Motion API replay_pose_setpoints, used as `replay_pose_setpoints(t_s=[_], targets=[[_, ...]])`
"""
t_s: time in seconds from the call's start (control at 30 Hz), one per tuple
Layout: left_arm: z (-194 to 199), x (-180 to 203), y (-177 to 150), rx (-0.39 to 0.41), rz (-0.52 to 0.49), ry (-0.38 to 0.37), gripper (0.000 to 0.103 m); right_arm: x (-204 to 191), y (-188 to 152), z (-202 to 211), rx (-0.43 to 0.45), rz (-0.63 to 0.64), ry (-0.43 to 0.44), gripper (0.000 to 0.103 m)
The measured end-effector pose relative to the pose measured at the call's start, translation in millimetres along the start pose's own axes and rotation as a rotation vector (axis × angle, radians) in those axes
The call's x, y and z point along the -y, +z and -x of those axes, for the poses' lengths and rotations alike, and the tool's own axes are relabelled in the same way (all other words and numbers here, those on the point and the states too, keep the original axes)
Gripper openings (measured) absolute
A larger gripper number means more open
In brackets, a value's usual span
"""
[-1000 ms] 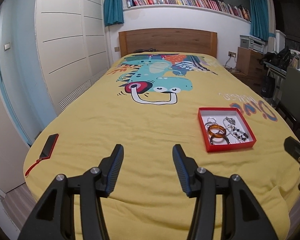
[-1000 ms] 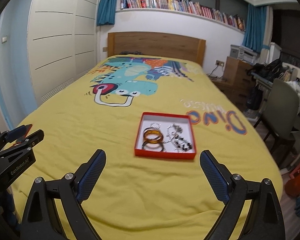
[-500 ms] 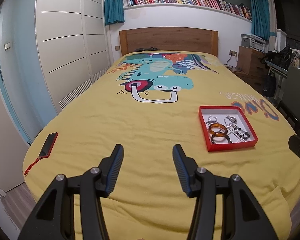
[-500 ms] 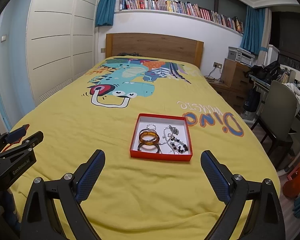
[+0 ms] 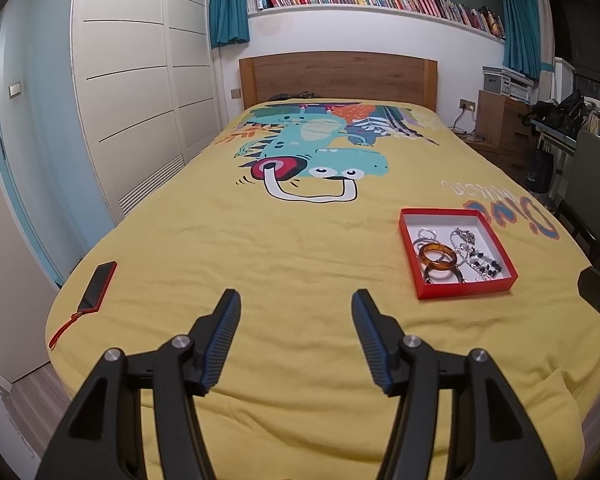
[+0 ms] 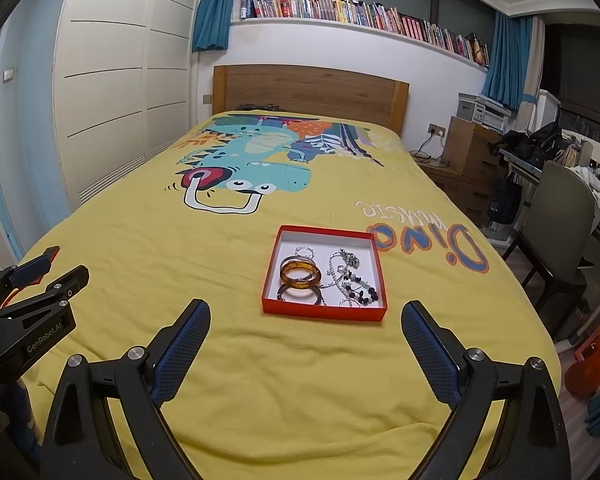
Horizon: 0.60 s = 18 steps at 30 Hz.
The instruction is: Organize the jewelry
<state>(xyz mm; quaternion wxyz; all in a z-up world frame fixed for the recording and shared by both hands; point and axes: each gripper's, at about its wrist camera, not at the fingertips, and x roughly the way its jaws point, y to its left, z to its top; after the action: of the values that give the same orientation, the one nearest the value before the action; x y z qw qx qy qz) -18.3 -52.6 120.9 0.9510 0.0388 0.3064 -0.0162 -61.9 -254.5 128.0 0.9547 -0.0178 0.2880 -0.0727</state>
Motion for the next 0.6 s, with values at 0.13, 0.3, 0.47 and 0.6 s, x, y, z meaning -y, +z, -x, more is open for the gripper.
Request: replay_pose_setpoints(t_s=[0.13, 0.3, 0.47, 0.6], targets=[[-0.2, 0.1, -0.5, -0.004, 0.002, -0.002, 0.056, -0.3, -0.2, 0.6, 0.0, 0.003, 0.001, 0.095], [-0.5, 0.1, -1.7, -0.009, 0.003, -0.001, 0.057, -0.9, -0.1, -0.1, -0.004, 0.005, 0.003, 0.095], [-4.1, 0.3, -3.2, -0.022, 0.005, -0.004, 0.057, -0.9, -1.1, -4.0, -0.016, 0.007, 0.009, 0.095], [-8.4, 0.1, -3.2, -0.031, 0.003, -0.004, 0.057, -1.1, -1.5, -8.4, -0.025, 0.004, 0.01, 0.095]])
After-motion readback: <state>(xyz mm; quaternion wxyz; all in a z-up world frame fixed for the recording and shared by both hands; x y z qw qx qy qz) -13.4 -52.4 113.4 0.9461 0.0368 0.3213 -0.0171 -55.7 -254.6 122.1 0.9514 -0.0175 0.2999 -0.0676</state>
